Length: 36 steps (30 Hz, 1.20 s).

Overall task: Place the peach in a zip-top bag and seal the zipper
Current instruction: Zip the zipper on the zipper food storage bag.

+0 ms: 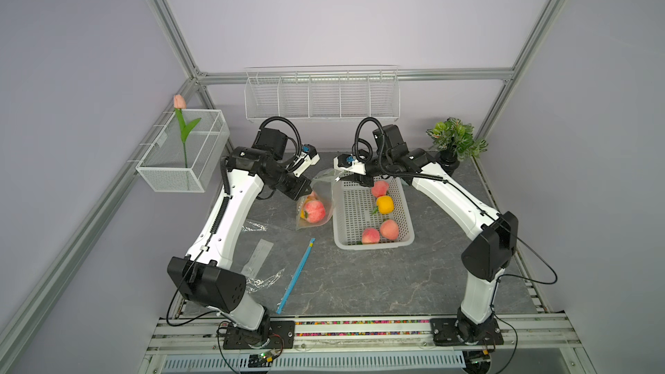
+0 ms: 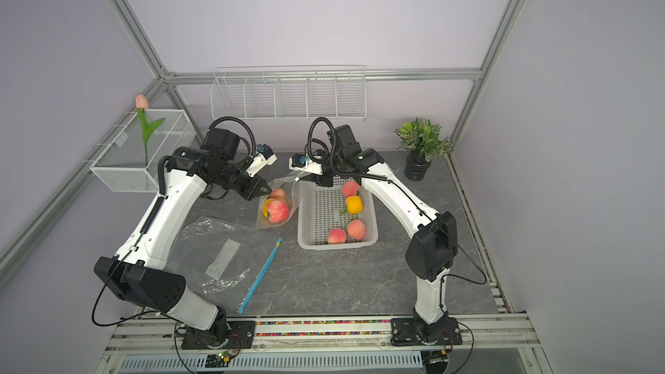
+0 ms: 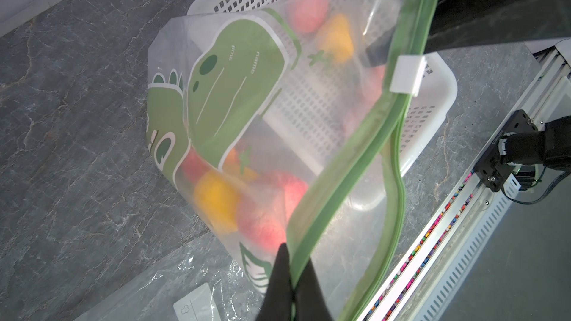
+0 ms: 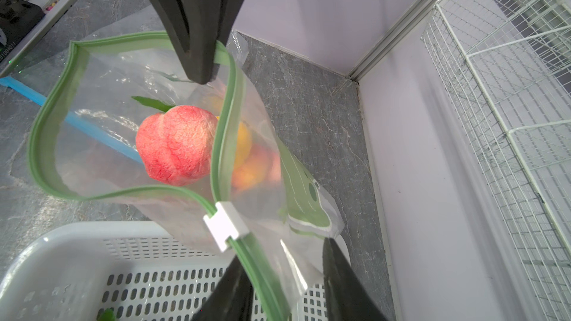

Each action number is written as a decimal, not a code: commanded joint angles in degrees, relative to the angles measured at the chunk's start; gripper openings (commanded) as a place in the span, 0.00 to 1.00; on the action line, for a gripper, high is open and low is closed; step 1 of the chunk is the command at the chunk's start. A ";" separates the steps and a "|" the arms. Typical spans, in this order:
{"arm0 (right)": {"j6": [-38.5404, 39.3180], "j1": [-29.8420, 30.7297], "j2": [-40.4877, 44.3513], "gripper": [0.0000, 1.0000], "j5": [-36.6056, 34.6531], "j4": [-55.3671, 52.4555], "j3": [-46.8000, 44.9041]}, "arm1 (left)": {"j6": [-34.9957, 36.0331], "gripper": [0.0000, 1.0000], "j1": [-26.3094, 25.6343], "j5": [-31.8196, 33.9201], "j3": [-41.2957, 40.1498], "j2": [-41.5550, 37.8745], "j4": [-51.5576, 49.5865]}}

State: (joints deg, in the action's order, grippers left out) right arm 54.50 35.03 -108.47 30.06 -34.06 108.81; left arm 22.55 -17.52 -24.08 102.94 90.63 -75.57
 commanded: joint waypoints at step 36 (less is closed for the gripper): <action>-29.63 3.01 1.95 0.07 5.09 -3.29 4.05 | 0.83 0.58 -6.29 0.64 -6.75 -13.24 24.03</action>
State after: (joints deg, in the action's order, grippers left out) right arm 27.68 37.71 -107.11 32.88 -36.23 111.20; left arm 21.34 -23.42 -22.55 97.21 77.36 -53.98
